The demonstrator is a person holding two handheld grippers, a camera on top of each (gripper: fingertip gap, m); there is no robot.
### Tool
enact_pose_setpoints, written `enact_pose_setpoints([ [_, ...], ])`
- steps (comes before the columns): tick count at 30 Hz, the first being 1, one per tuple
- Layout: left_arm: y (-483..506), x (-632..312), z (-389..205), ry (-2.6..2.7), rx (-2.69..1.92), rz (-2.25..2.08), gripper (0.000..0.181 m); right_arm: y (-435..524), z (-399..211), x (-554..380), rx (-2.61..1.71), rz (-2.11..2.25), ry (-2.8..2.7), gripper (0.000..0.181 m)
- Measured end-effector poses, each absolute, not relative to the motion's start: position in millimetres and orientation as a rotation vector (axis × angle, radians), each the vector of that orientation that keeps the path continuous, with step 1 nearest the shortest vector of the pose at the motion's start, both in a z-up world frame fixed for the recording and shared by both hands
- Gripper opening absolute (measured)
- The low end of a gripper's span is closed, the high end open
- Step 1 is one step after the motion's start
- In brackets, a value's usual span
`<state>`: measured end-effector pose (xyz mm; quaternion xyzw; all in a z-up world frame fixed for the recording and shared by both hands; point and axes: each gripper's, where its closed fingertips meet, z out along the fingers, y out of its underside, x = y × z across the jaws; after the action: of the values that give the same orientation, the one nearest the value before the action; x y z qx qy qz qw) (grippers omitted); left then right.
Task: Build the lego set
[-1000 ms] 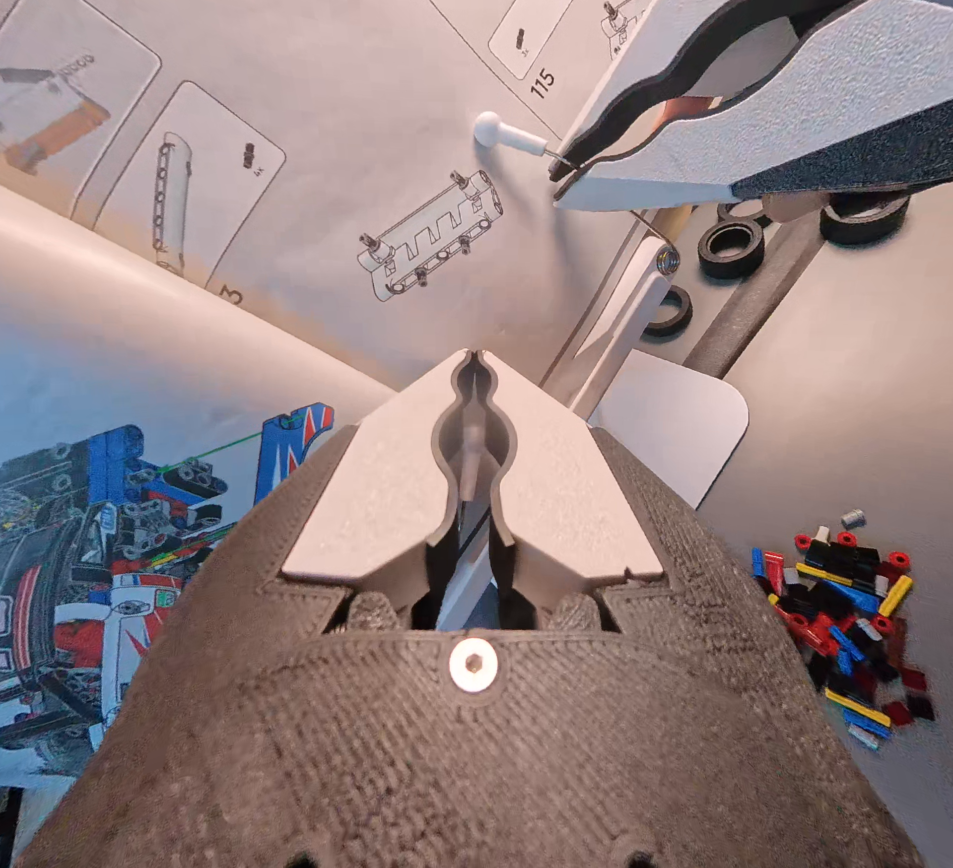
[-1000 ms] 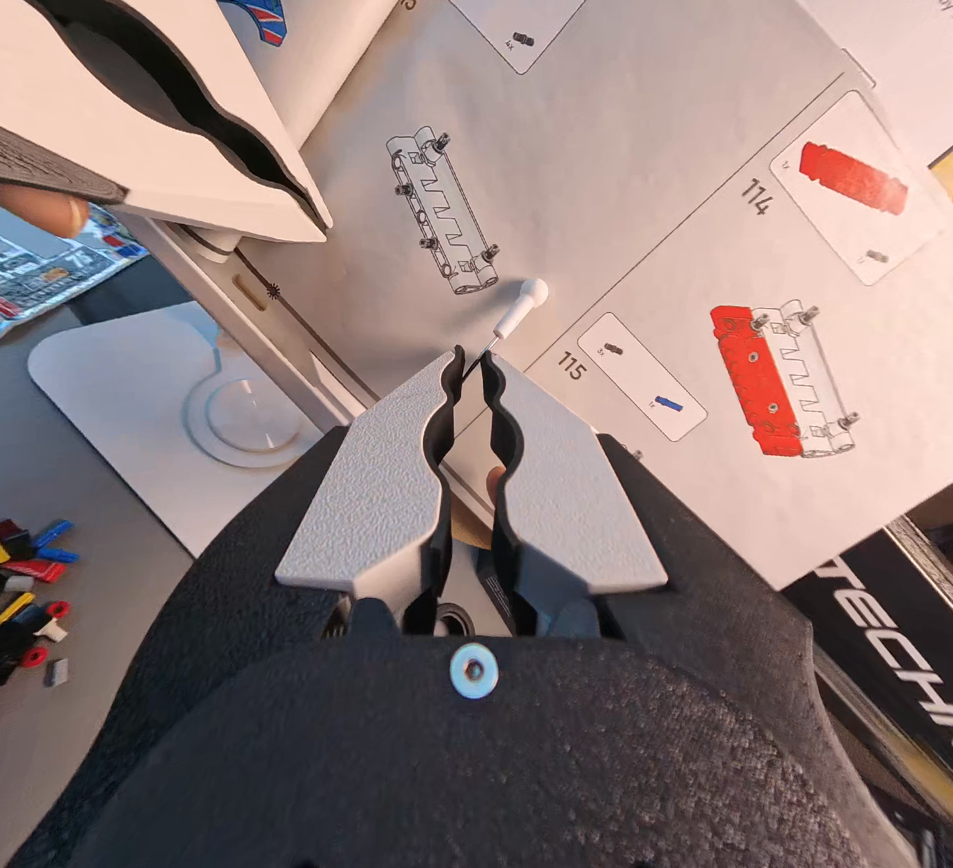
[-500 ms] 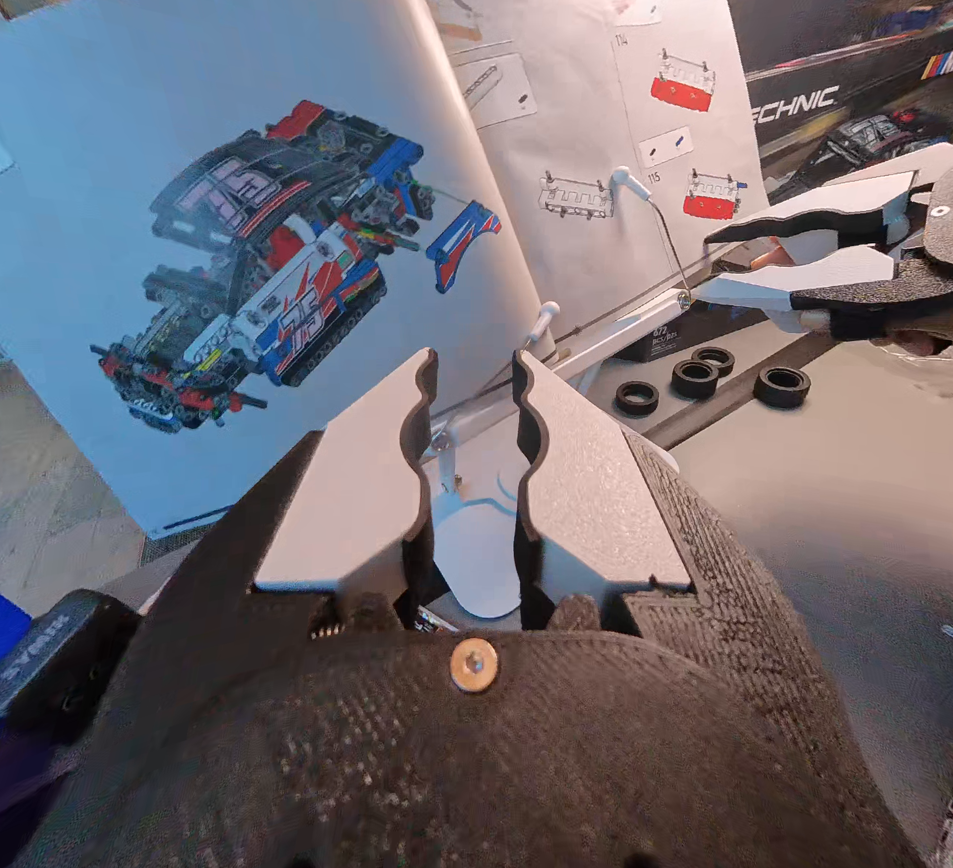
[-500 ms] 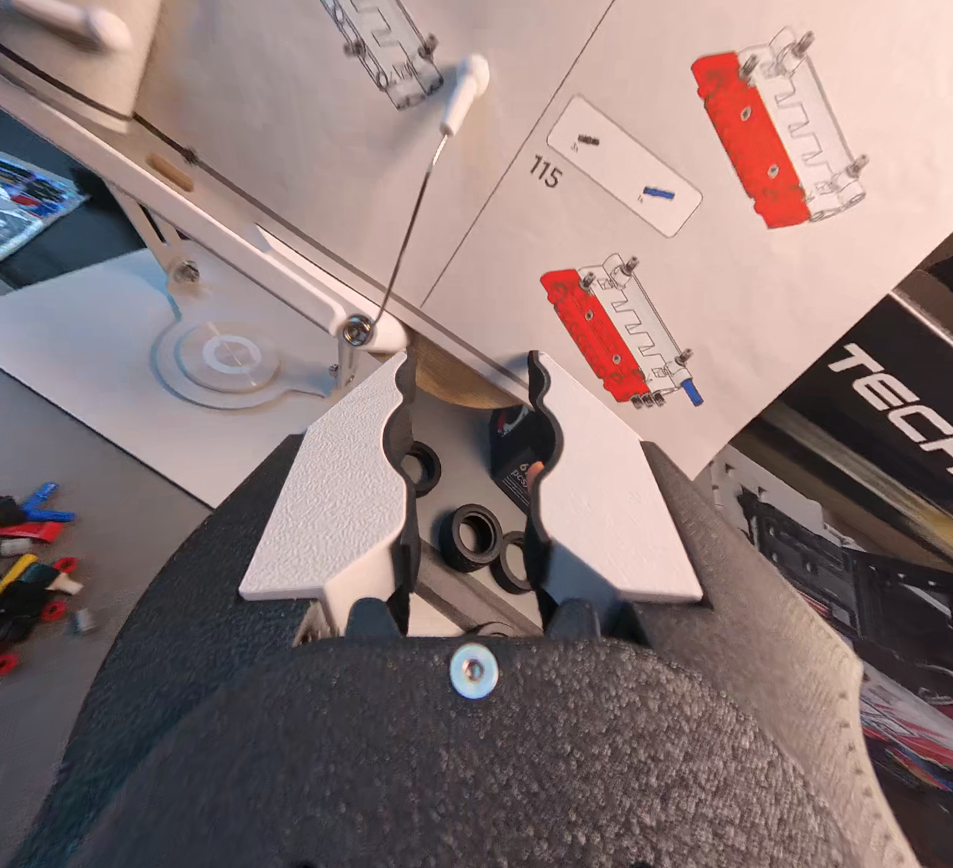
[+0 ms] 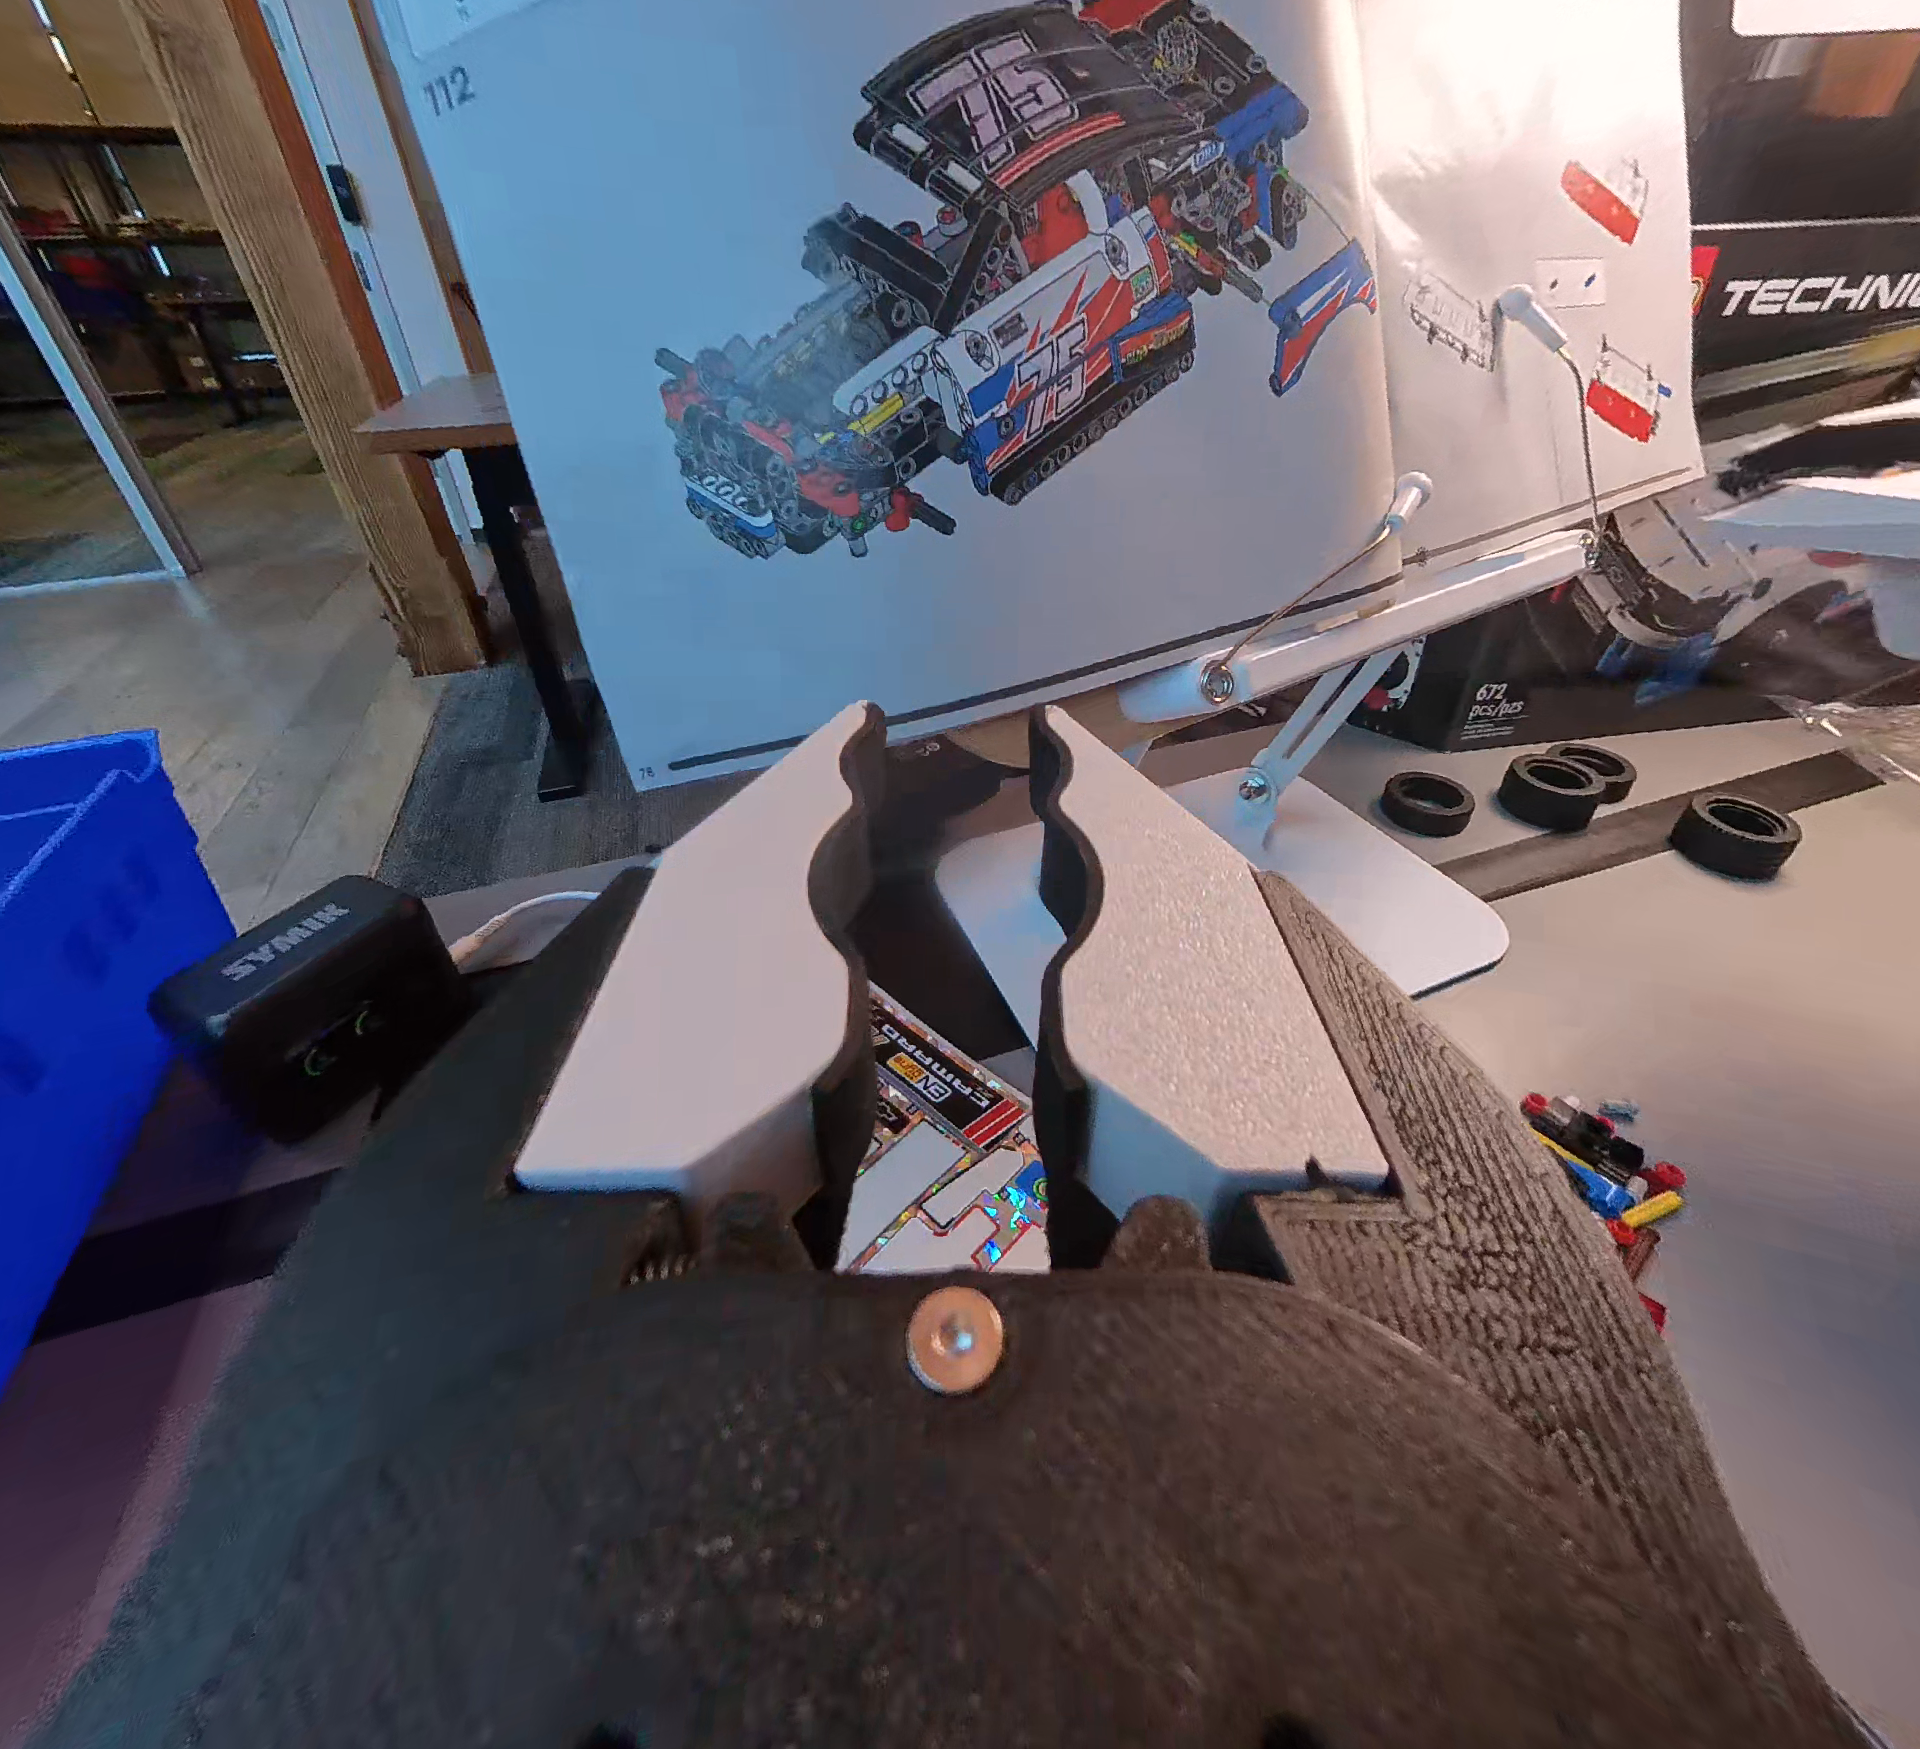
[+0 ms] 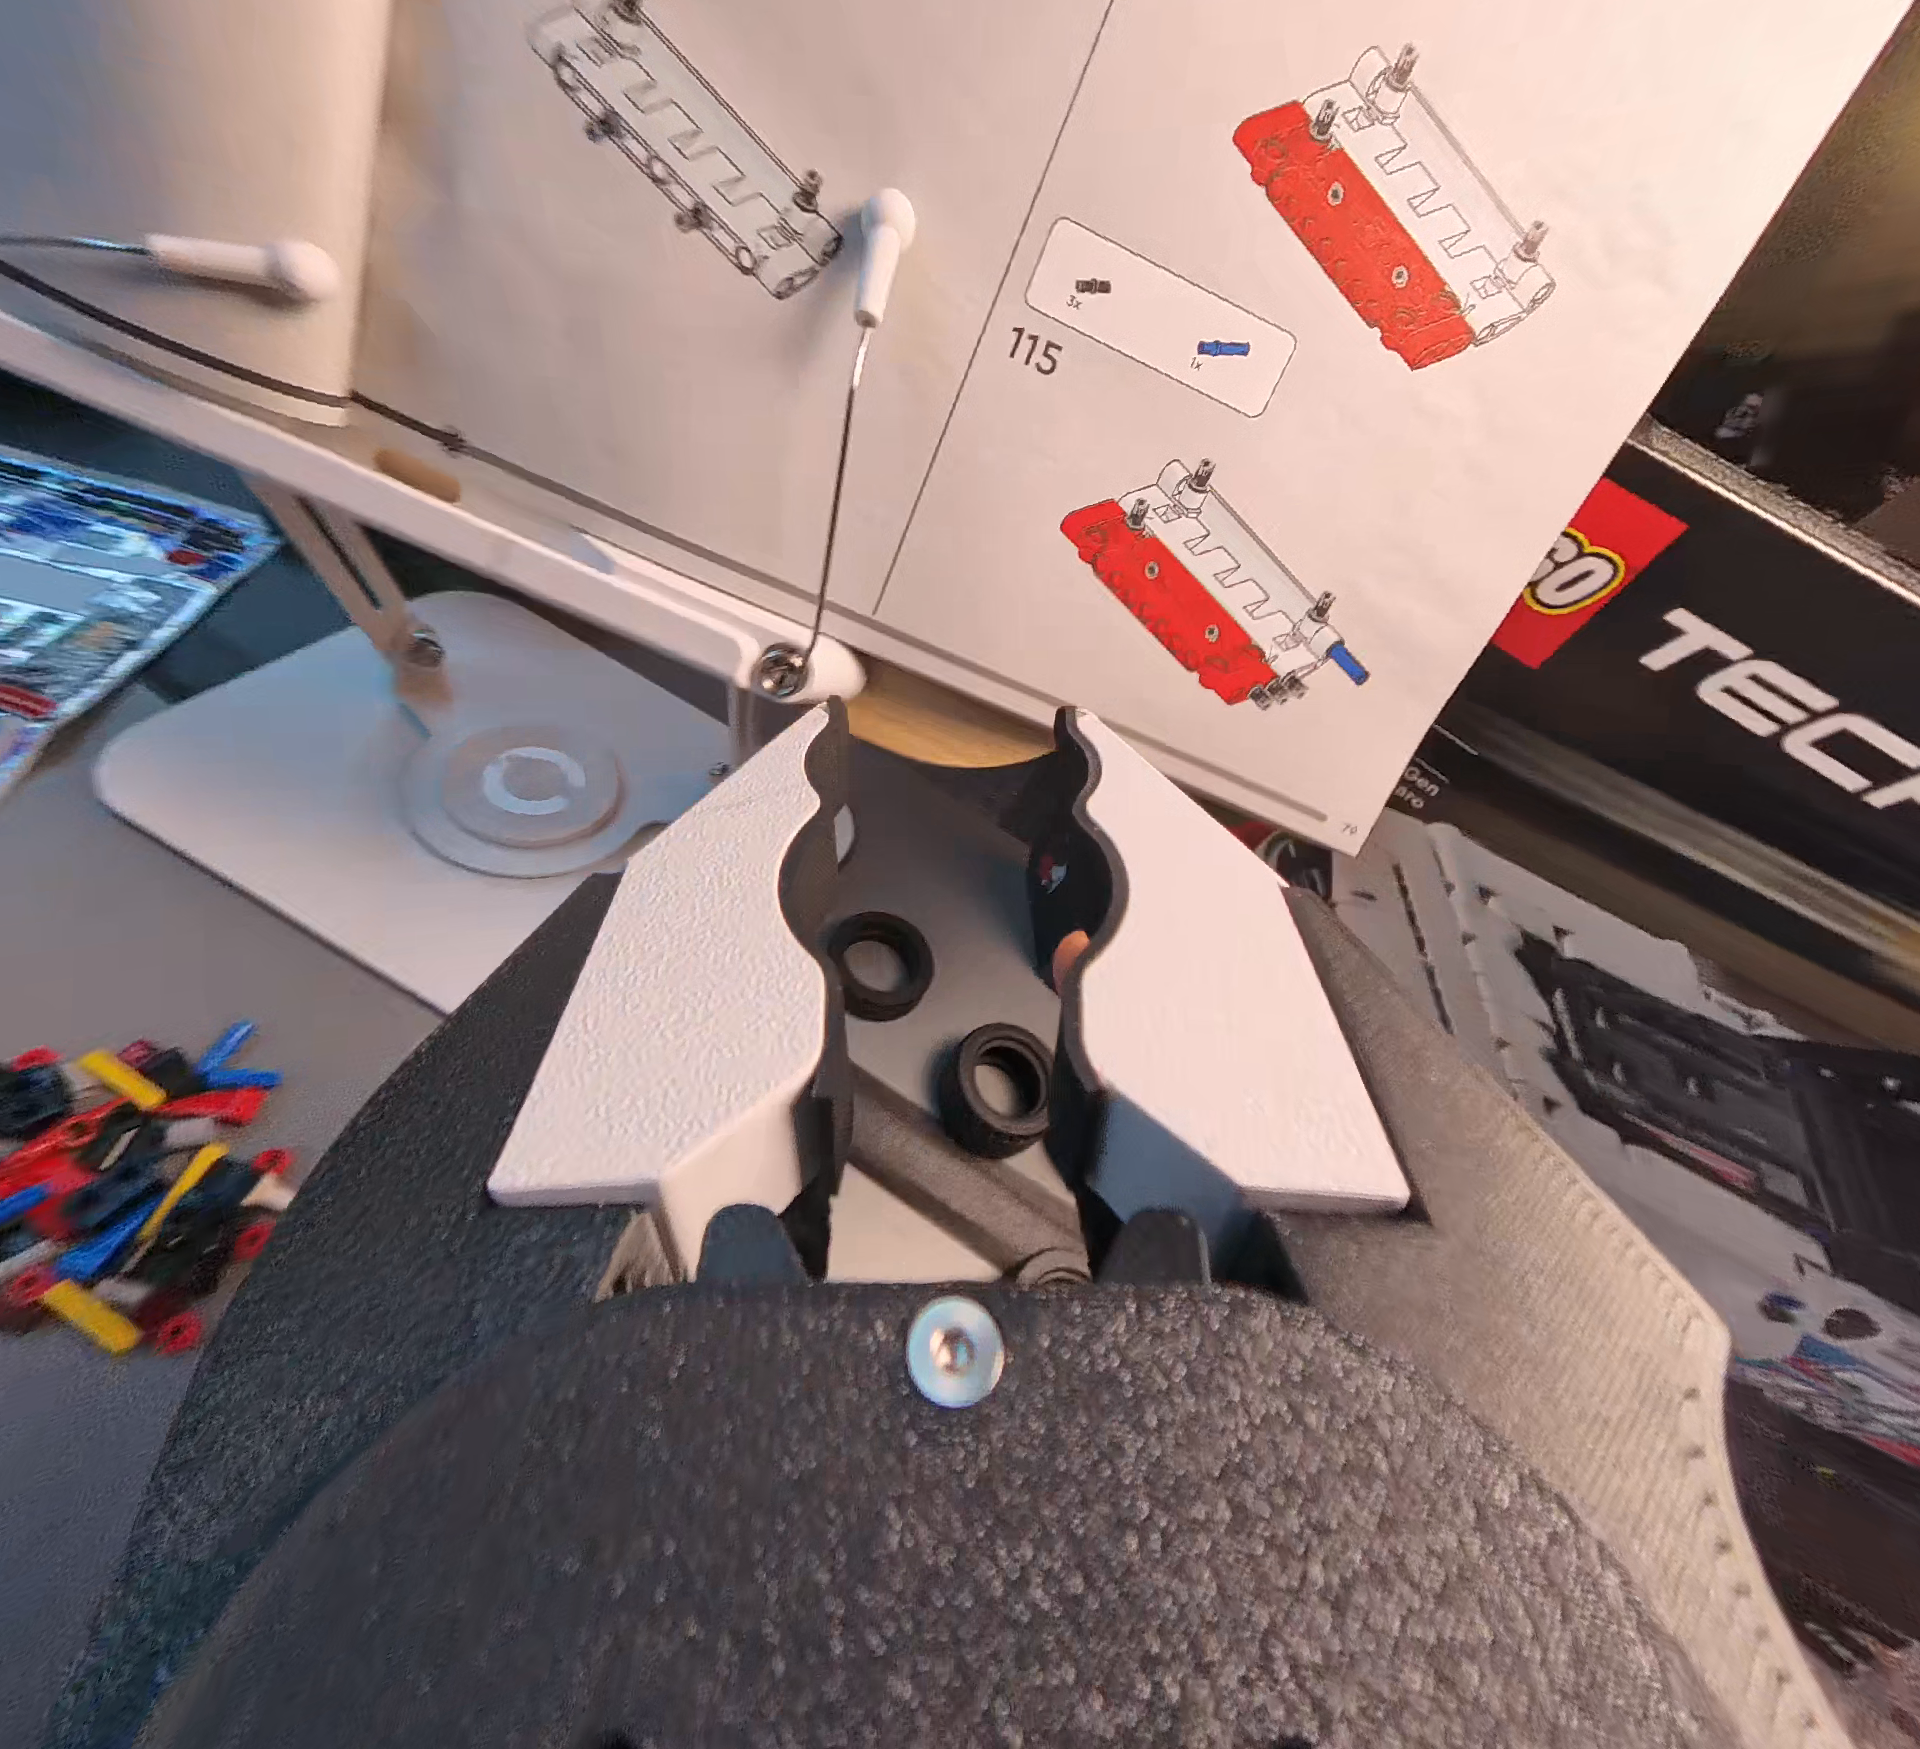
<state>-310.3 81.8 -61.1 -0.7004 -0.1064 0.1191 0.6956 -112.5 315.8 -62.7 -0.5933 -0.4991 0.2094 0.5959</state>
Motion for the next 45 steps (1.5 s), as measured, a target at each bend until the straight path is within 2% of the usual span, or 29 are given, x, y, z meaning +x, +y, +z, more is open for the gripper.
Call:
enact_pose_setpoints([
  [9, 69.3, -314.2, -30.3, -0.226, -1.452, 0.324, 0.023, 178.4, -77.1, 26.1, -1.478, 0.98, -1.012, 0.036],
  [15, 65.6, -318.9, -16.4, -0.274, -1.348, 0.29, 0.019, 169.0, -113.7, 86.0, -1.452, 0.843, -0.752, 0.034],
  [19, 60.4, -322.2, -22.3, -0.308, -1.319, 0.278, 0.015, 175.9, -110.0, 83.8, -1.296, 0.736, -0.849, 0.036],
  [30, 57.6, -312.4, -27.8, -0.305, -1.245, 0.35, 0.012, 179.4, -121.8, 97.6, -1.276, 0.726, -0.855, 0.039],
  [38, 48.8, -294.9, 23.0, -0.283, -1.298, 0.29, 0.011, 148.3, -113.1, 88.7, -1.215, 0.757, -0.885, 0.035],
  [45, 89.8, -378.8, 66.6, -0.322, -1.366, 0.358, 0.011, 140.2, -110.1, 85.9, -1.202, 0.792, -0.893, 0.035],
])
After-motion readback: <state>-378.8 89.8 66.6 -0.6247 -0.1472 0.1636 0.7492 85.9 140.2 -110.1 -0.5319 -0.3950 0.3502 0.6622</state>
